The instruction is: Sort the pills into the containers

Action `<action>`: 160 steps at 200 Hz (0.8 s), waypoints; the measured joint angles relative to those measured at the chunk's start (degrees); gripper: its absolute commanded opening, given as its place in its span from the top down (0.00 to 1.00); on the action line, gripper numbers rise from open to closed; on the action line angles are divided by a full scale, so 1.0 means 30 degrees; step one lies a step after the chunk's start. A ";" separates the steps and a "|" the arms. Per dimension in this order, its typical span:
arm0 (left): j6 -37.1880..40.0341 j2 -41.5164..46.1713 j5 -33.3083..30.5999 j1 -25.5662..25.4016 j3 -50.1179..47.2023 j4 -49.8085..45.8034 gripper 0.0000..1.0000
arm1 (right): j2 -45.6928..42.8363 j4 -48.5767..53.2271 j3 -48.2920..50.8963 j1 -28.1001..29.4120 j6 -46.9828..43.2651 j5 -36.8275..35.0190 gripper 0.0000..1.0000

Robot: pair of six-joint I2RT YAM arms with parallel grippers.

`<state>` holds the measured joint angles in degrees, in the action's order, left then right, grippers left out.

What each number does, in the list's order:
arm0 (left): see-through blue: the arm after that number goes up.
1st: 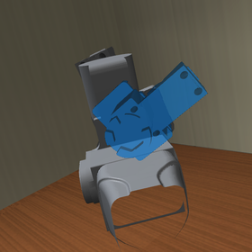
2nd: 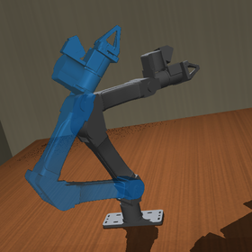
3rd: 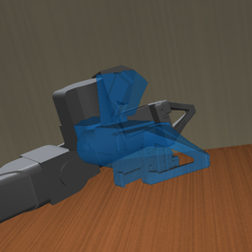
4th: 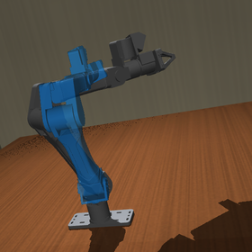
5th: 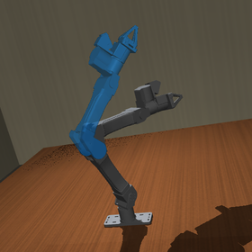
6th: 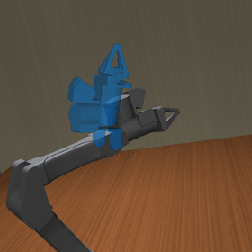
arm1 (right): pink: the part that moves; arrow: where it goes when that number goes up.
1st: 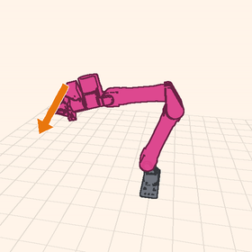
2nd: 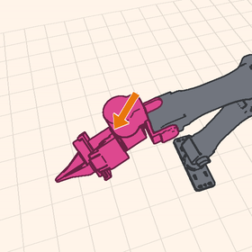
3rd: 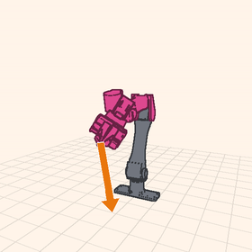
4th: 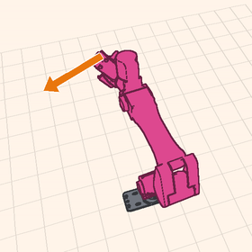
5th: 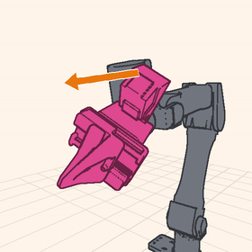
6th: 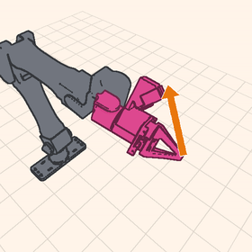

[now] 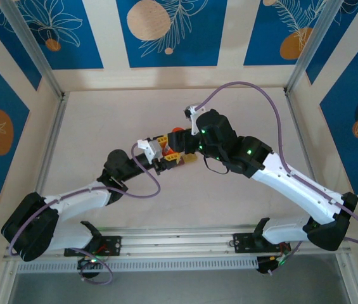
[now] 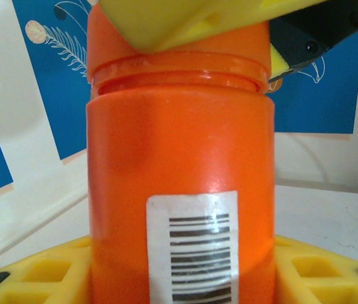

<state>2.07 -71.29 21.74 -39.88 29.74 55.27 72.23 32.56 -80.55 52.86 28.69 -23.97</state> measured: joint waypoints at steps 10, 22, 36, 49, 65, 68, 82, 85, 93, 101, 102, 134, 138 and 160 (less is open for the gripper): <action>0.0007 0.0000 0.0000 0.0000 -0.0007 0.0000 1.00 | 0.0000 0.0007 0.0000 0.0000 0.0000 0.0066 0.40; 0.0007 0.0000 0.0000 0.0000 -0.0007 0.0000 1.00 | 0.0000 0.0000 0.0000 0.0000 0.0007 0.0109 0.44; 0.0000 0.0000 -0.0007 0.0000 -0.0015 -0.0022 1.00 | 0.0000 -0.0007 0.0000 0.0000 0.0036 0.0197 0.51; 0.0007 0.0000 -0.0102 0.0000 -0.0044 -0.0022 1.00 | 0.0000 -0.0015 0.0000 -0.0015 -0.0007 0.0291 0.58; 0.0000 0.0000 -0.0153 0.0000 -0.0051 -0.0029 1.00 | 0.0000 -0.0087 0.0000 -0.0102 -0.0124 0.0597 0.63; 0.0000 0.0007 -0.0160 0.0000 -0.0051 -0.0022 1.00 | 0.0000 -0.0146 0.0029 -0.0124 -0.0153 0.0685 0.64; -0.0007 0.0131 -0.0299 0.0015 -0.0124 -0.0051 1.00 | -0.0029 -0.0699 0.0328 -0.0277 -0.0488 0.1188 0.65; 0.0000 0.0160 -0.0313 0.0044 -0.0160 -0.0058 1.00 | -0.0058 -0.0903 0.0452 -0.0328 -0.0561 0.1355 0.65; 0.0000 0.0211 -0.0335 0.0095 -0.0233 -0.0095 1.00 | -0.0138 -0.1421 0.0816 -0.0481 -0.0911 0.1829 0.65; 0.0000 0.0240 -0.0342 0.0124 -0.0321 -0.0138 1.00 | -0.0248 -0.2135 0.1319 -0.0750 -0.1457 0.2506 0.65; 0.0000 0.0240 -0.0342 0.0131 -0.0328 -0.0138 1.00 | -0.0255 -0.2200 0.1370 -0.0787 -0.1530 0.2601 0.66; -0.0007 0.0248 -0.0175 0.0255 -0.0597 -0.0146 1.00 | -0.0525 -0.4007 0.2739 -0.2543 -0.5362 0.7410 0.65; 0.0000 0.0248 -0.0066 0.0255 -0.0597 -0.0146 1.00 | -0.0539 -0.4051 0.2776 -0.2798 -0.5982 0.8116 0.65; -0.0007 0.0248 0.0874 0.0248 -0.0612 0.0015 1.00 | -0.0510 -0.3322 0.2463 -0.3789 -1.0229 1.1701 0.64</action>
<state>2.04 -70.54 24.36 -39.13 27.90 55.31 70.70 22.59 -73.17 41.50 -2.00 11.14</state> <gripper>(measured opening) 0.516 0.453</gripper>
